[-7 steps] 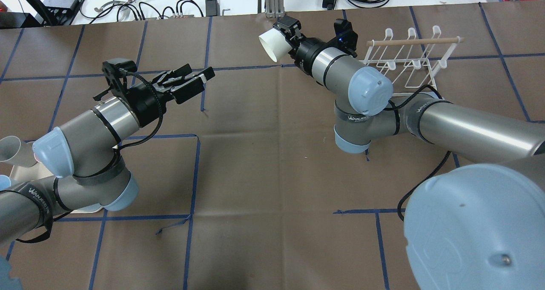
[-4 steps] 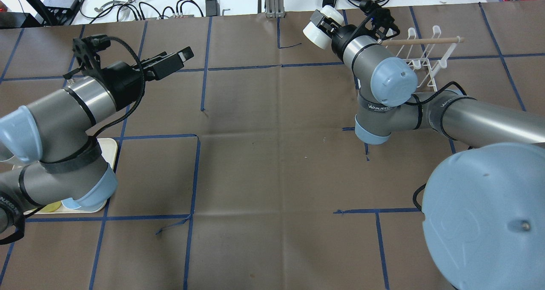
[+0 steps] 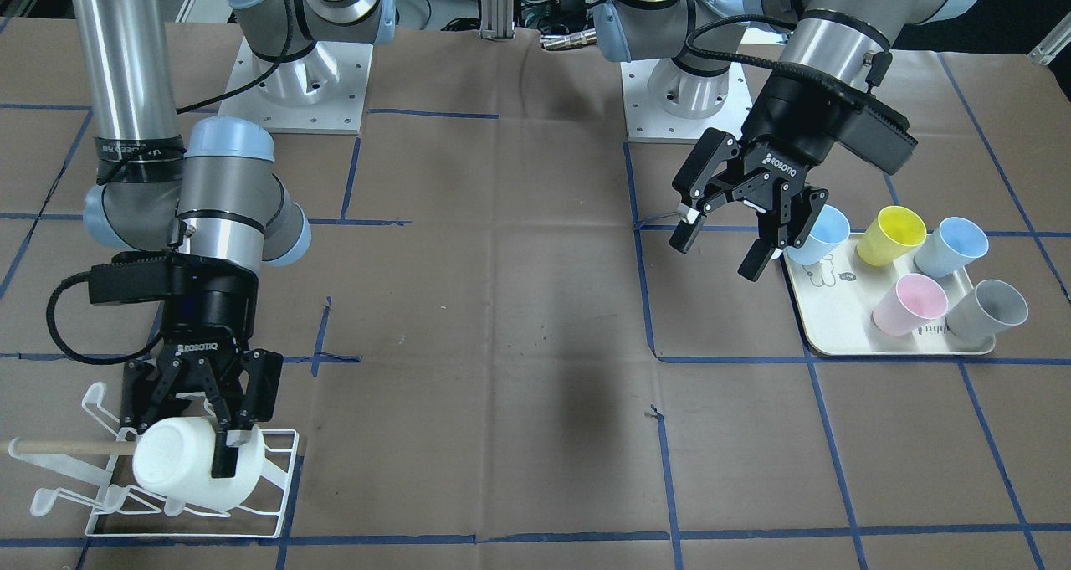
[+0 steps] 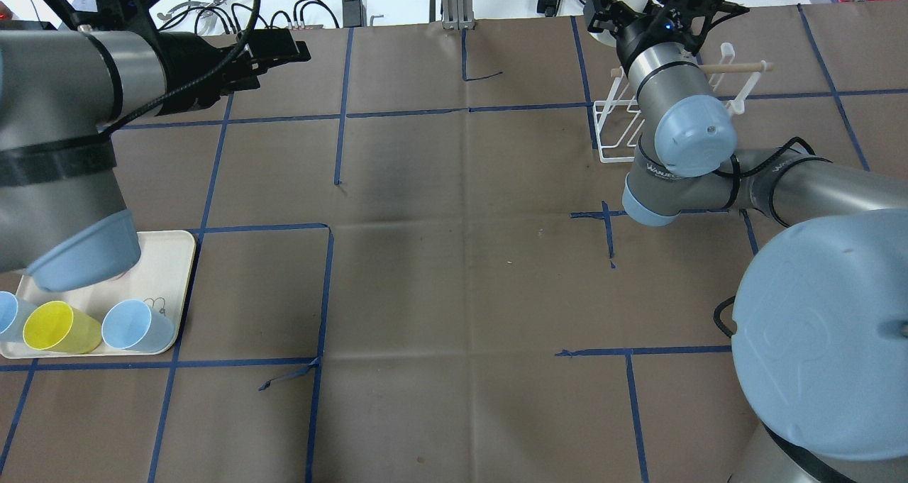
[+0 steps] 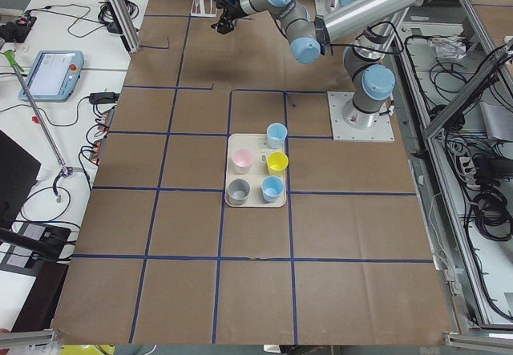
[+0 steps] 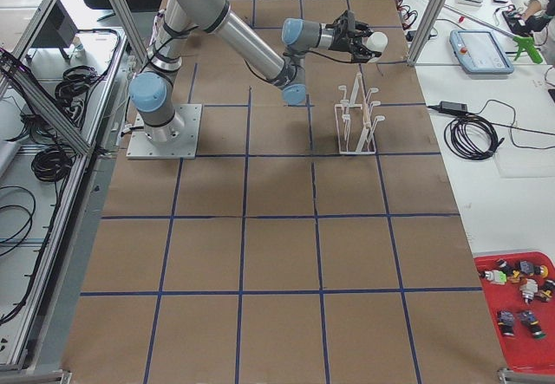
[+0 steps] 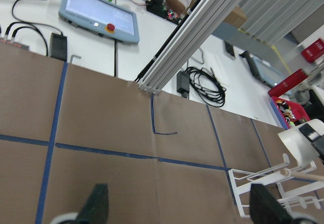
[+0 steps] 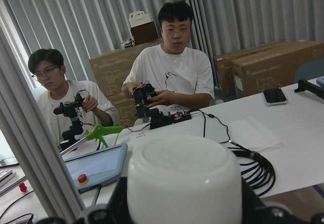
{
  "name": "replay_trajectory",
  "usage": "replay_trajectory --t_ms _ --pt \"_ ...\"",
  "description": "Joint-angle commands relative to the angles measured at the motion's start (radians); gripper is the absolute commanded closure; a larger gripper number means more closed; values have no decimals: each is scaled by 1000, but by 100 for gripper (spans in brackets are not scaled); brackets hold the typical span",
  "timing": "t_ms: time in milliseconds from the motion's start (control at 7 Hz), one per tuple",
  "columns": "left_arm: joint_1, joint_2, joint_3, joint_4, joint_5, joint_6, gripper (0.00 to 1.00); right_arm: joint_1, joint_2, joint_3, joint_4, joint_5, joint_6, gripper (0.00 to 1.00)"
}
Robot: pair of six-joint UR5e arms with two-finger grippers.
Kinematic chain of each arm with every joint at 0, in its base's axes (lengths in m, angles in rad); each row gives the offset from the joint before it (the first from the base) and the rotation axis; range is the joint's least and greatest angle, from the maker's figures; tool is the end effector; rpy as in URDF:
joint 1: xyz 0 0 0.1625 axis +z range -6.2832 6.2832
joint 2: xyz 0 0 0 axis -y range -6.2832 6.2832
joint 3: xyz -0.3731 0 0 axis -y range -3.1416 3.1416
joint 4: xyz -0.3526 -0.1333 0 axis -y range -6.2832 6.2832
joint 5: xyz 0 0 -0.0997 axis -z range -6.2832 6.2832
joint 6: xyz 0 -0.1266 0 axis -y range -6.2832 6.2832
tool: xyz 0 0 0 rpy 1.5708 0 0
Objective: Transfer IKEA cup to right arm and place on rack
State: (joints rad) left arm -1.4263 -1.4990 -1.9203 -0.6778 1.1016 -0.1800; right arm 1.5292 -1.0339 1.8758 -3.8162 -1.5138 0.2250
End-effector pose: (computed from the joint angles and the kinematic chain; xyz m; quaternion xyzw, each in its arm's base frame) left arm -0.1225 -0.4816 0.4033 0.0803 -0.9261 0.2905 0.2267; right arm 0.1168 -0.5723 0.2974 0.0832 0.7591 -0.6406 0.0808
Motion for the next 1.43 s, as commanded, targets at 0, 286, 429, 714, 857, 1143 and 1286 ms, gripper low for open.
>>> replay_trajectory --t_ms 0,286,429,714,857,1143,1286 --pt "-83 -58 209 -437 255 -3 1 -44 8 -1 -80 -20 -134 97" --pt "-95 -92 291 -712 441 19 1 -52 38 -6 -99 -111 -205 96" --pt "-95 -87 275 -758 487 19 1 -50 78 -26 -115 -112 -201 96" --pt "-82 -78 255 -793 494 77 1 -47 139 -61 -126 -106 -197 96" --pt "-53 -61 221 -802 495 124 1 -46 152 -60 -138 -106 -197 96" --pt "99 -41 138 -793 491 306 1 -43 169 -61 -138 -108 -197 96" --pt "189 -20 103 -795 491 438 1 -43 178 -60 -148 -106 -197 96"
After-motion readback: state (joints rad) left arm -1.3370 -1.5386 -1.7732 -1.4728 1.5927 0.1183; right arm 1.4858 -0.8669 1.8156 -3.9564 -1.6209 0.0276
